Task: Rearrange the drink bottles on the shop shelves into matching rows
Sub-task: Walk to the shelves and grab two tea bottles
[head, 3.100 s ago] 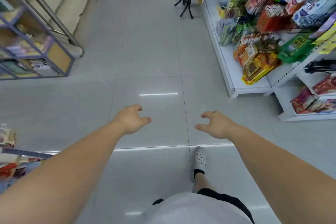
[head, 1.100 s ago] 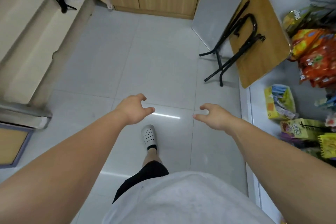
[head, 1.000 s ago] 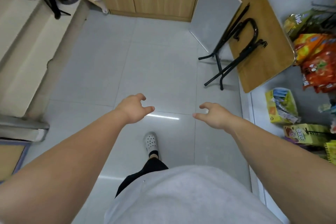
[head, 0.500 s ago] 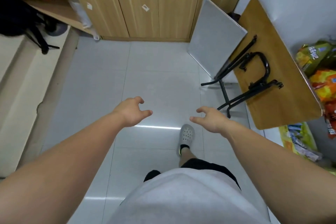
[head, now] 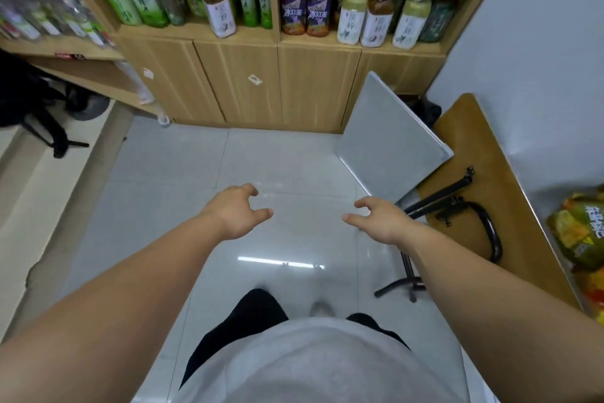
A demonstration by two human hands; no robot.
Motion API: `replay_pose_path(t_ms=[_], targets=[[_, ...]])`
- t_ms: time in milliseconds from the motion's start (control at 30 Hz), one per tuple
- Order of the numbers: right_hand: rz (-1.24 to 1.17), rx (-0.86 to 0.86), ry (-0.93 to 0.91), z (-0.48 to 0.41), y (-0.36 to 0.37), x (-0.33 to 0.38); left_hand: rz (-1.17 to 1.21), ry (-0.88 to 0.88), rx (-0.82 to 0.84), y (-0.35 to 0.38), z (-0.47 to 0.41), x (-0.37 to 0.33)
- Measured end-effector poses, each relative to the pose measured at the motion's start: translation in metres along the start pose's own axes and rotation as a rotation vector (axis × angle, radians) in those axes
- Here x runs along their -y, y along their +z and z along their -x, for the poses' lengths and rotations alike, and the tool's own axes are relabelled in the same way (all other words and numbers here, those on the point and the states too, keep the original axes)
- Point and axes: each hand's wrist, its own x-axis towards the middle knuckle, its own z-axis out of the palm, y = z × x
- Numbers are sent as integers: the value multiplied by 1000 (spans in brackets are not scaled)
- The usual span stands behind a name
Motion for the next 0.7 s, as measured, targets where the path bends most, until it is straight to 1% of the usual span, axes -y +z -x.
replay_pose_path(t_ms=[133, 333, 433, 533, 700], targets=[[-15, -57, 5, -68, -58, 34, -19, 55, -11, -50, -87, -32], [-93, -192, 82, -155, -129, 97, -39, 176, 22, -133, -221, -79], [-131, -231, 101, -184, -164, 130, -62, 237, 61, -177, -272, -105], [-181, -275, 115, -213, -203, 156, -82, 293, 64, -218, -322, -140], [-226, -384, 111, -261, -268, 169, -64, 348, 47, -254, -385, -202]])
